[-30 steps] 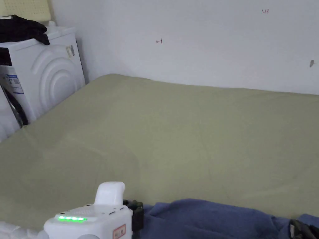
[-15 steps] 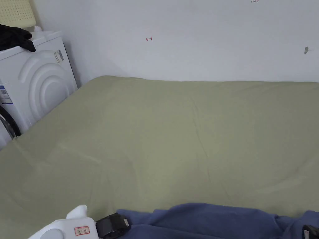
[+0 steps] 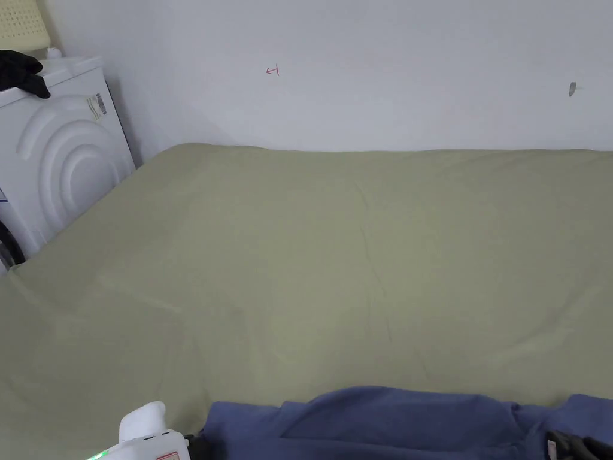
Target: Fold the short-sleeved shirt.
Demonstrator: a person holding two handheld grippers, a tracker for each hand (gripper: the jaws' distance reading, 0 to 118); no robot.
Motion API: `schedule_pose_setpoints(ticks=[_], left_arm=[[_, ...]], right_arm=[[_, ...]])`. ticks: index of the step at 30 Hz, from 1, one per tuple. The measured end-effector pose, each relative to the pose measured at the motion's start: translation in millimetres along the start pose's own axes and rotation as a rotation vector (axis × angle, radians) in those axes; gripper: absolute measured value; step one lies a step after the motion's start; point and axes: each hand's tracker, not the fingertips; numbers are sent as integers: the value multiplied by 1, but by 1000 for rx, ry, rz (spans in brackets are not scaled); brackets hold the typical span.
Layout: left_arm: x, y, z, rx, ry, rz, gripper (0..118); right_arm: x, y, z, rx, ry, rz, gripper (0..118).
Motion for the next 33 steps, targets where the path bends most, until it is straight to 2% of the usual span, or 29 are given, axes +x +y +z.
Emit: schedule_pose_setpoints(ticks=[3,5,9,15,19,25,26,28,33], left_arm=[[25,2,28,59,-57,-51,1],[40,7,45,92,-116,-46,1],[68,17,54,140,-233,-123,1],[150,5,61,139,-404,-371,1],[203,-23,51,87,-484,-467,1],[260,-51,35,45,-548,-533,1],[269,-54,32,48,-568,-584,1],[290,-63,26,45,-550,-635,1],[308,-79,-19,-58,-485,-648,2]], right_arm=[[6,-2,8,9,-11,-3,1],[13,-2,13,14,-22,-27,1],[27,1,24,43,-47,-67,1],[42,5,39,79,-83,-109,1],[50,5,48,98,-97,-124,1],[61,2,56,110,-110,-156,1],[62,2,57,113,-115,-161,1],[67,1,61,119,-118,-169,1],[71,-2,65,120,-135,-178,1]])
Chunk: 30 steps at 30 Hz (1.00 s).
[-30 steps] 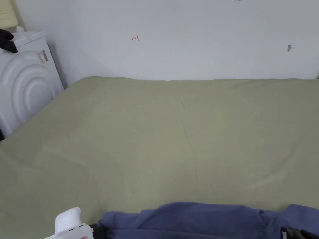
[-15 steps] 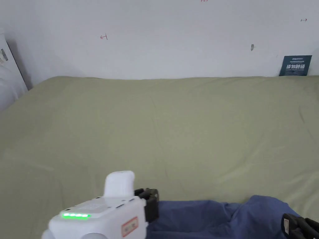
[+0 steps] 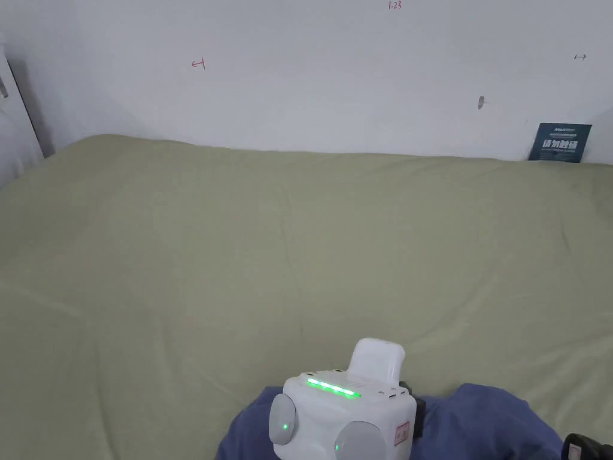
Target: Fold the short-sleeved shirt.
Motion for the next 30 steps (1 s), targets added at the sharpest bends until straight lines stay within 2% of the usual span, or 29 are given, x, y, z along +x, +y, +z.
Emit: schedule_pose_setpoints(ticks=[1,2,3,4,5,7,9,12,13,14,15,16,19,23,30], left_arm=[[-2,-4,-10,-16,-8,9,3],[-7,-8,-18,-18,-9,15,14],[-10,-11,-23,-25,-5,29,34],[-14,-12,-23,-29,1,65,64],[-19,-11,-19,-28,-8,103,87],[-28,-8,11,38,-84,157,87],[-42,-2,44,90,-111,118,86],[-84,-7,94,151,-98,102,85],[-102,-12,106,152,-77,123,79],[-116,-18,115,161,-47,147,53],[-134,-25,121,161,-26,194,19],[-150,-34,125,156,-13,262,0],[-171,-62,124,199,84,335,0],[-162,-82,107,194,-77,432,0],[-139,-99,40,149,-162,492,0]], right_arm=[[1,0,0,-3,-2,-4,2],[1,-1,0,-6,-2,-9,2],[2,-2,0,-8,2,-15,2],[2,-2,0,-9,8,-20,2],[2,-3,-1,-14,14,-21,2],[1,-3,0,-23,18,-17,2],[-3,-3,-1,-28,22,-5,2],[-9,-5,-2,-27,36,5,2],[-11,-5,-3,-29,45,6,2],[-13,-6,-4,-32,54,8,2],[-17,-6,-5,-34,61,11,2],[-20,-7,-6,-35,70,15,2],[-28,-9,-5,-41,95,28,2],[-34,-10,-4,-48,119,39,2],[-28,-1,9,-8,108,48,2]])
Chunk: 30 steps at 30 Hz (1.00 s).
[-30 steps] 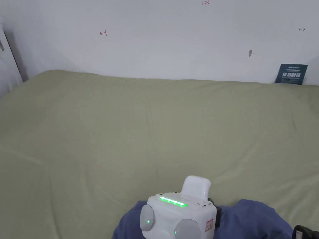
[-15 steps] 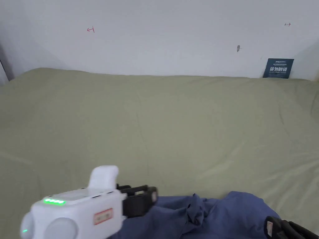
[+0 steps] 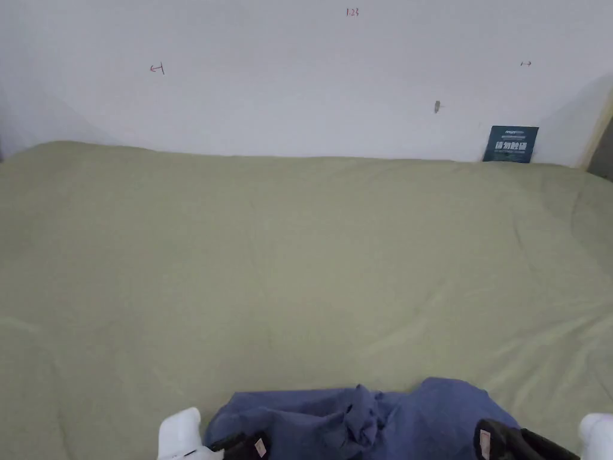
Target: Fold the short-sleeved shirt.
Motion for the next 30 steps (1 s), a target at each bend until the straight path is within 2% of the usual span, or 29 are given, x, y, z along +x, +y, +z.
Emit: schedule_pose_setpoints(ticks=[4,5,7,8,11,12,15,16,19,20,23,28,30], left_arm=[[17,-5,-42,-40,-34,-32,0],[7,-5,-17,-46,-36,-37,0],[5,-6,-20,-77,-22,-65,0],[28,-12,-40,-81,-21,-60,0],[29,-12,-28,-84,-20,-74,0],[33,-17,-56,-84,-19,-73,0],[32,-9,-32,-62,-3,-70,0],[40,0,-14,-36,-4,-92,4],[32,21,25,-14,1,-117,86],[25,26,34,-28,12,-113,109],[-3,40,53,-73,66,-118,111],[-51,37,33,-152,92,60,111],[-49,28,23,-133,96,56,112]], right_arm=[[5,4,4,15,-23,-3,2],[6,5,4,15,-26,-4,2],[7,4,3,13,-37,-5,2],[8,3,2,12,-41,-6,2],[6,2,-3,-7,-43,-5,2],[5,2,-4,-12,-42,-2,2],[-2,4,-5,-20,-24,19,2],[-4,4,-5,-18,-17,27,2],[-11,7,-9,-18,5,40,2],[-13,8,-10,-18,13,43,2],[-20,9,-15,-24,41,62,2],[-27,10,-16,-23,69,71,2],[-29,11,-16,-24,69,79,2]])
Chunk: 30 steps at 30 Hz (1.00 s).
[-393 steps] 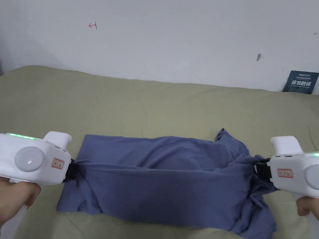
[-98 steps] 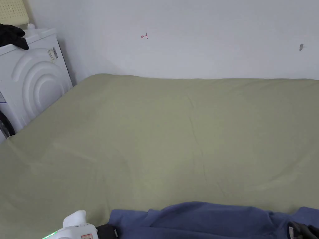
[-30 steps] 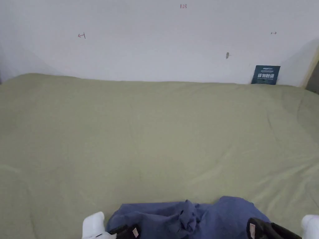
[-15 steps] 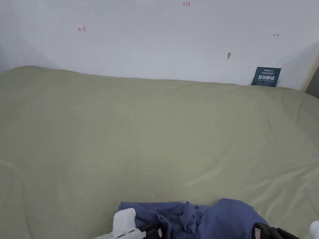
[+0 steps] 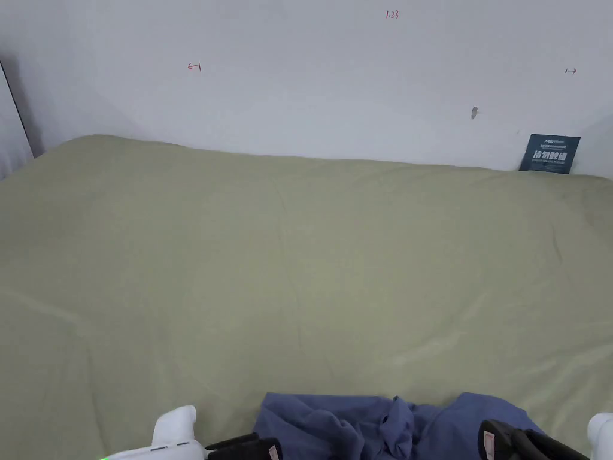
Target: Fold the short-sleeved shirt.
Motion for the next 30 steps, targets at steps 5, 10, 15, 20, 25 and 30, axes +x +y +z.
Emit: schedule_pose_setpoints(ticks=[5,10,15,20,25,30], left_arm=[[30,-5,-8,2,5,-61,93],[34,-17,-20,7,39,-7,31],[27,-8,2,62,-35,109,16],[52,3,26,175,-85,145,16],[121,26,31,195,53,-132,16],[201,25,-13,113,26,-317,16]], right_arm=[[1,1,1,2,-5,5,2],[7,-3,5,-1,-5,-18,2],[20,-4,18,19,-31,-45,2],[40,-4,29,39,-79,-86,2],[56,-6,39,47,-120,-108,2],[68,-9,47,53,-142,-139,2]])
